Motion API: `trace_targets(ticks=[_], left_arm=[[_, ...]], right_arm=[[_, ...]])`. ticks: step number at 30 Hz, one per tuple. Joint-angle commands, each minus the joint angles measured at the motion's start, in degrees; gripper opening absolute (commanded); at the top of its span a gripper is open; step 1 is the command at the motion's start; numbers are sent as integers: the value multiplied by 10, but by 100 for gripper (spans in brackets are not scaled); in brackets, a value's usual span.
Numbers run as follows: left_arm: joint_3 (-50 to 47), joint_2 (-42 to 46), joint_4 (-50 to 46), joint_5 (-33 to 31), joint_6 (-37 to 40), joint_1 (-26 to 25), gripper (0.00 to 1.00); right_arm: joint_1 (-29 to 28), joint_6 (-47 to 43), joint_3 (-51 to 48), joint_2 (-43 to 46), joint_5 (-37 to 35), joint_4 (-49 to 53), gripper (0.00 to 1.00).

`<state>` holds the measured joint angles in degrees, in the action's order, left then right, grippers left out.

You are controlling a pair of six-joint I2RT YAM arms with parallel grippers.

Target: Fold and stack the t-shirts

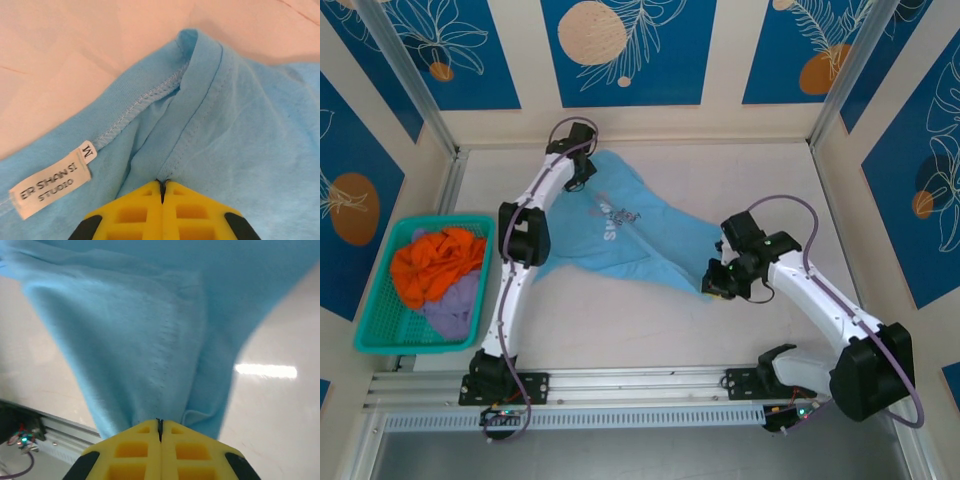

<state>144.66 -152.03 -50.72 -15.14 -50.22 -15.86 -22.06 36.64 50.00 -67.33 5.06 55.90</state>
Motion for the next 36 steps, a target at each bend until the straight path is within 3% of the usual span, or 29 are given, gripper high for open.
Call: trace_targets(ticks=[1,4,8,10,16,18,27,32,36], left_arm=[[-2,47,-14,-7,-1,19,10],[-2,60,-14,26,29,19,29],[-20,89,-15,54,78,15,39],[-42,111,-8,54,109,8,44],[-169,165,16,81,120,-7,44],[-231,185,33,84,118,-9,44],[-361,206,62,146,91,-9,46],[-436,241,87,141,70,-9,46],[-482,269,98,140,64,-10,46]], right_arm=[[7,69,3,-2,-44,59,43],[25,102,20,11,-93,45,62],[86,163,25,19,-105,-43,63],[115,198,50,-26,-127,-62,59],[136,169,202,-267,-157,-55,27],[146,174,231,-327,-156,-56,21],[155,197,356,-502,-140,-55,24],[168,253,411,-566,-153,-54,29],[181,253,509,-628,-165,-25,30]])
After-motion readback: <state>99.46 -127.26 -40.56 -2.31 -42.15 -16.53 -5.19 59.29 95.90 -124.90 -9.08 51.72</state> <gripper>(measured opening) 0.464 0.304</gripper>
